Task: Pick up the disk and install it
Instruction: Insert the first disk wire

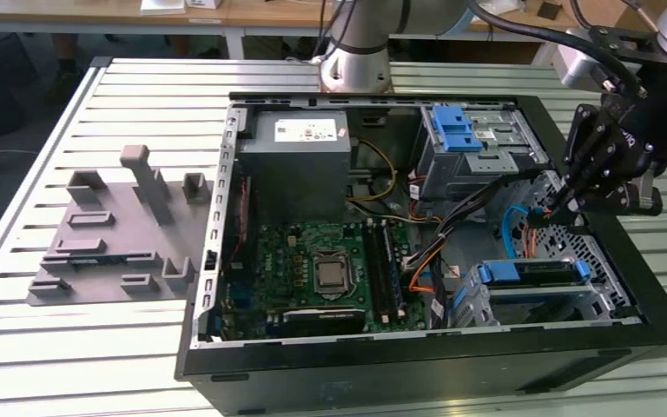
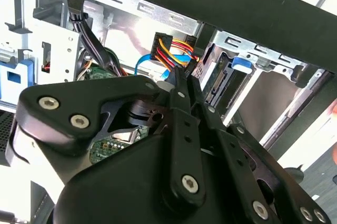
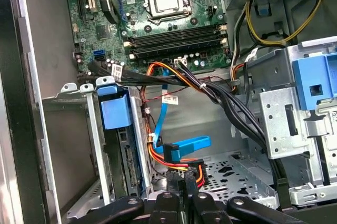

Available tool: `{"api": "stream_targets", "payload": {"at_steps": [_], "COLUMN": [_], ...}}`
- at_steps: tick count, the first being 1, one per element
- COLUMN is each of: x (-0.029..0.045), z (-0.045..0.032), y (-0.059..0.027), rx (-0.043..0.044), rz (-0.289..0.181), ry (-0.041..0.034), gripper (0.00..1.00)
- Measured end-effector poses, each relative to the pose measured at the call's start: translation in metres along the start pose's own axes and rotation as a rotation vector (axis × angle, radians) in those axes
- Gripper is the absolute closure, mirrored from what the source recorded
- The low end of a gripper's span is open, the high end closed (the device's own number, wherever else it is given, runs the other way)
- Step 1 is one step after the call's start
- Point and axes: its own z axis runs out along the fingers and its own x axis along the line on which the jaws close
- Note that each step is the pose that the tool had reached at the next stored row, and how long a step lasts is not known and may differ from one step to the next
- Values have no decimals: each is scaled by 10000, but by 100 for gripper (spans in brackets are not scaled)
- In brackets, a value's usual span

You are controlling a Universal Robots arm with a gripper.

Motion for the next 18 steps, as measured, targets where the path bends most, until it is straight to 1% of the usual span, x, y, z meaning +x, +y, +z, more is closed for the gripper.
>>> {"api": "stream_targets", "payload": {"at_steps": [3,5,11,12,16,18], "x": [1,1,2,2,1,2], "z": [0,1,3,5,10,11], "y": [0,0,-1,-1,-1,-1], "rx": [0,2,27,31,52,57], "rz": [0,0,5,6,10,11], "ry": [-1,12,136,156,264,291], "gripper": [84,84,83,76,76,78]}}
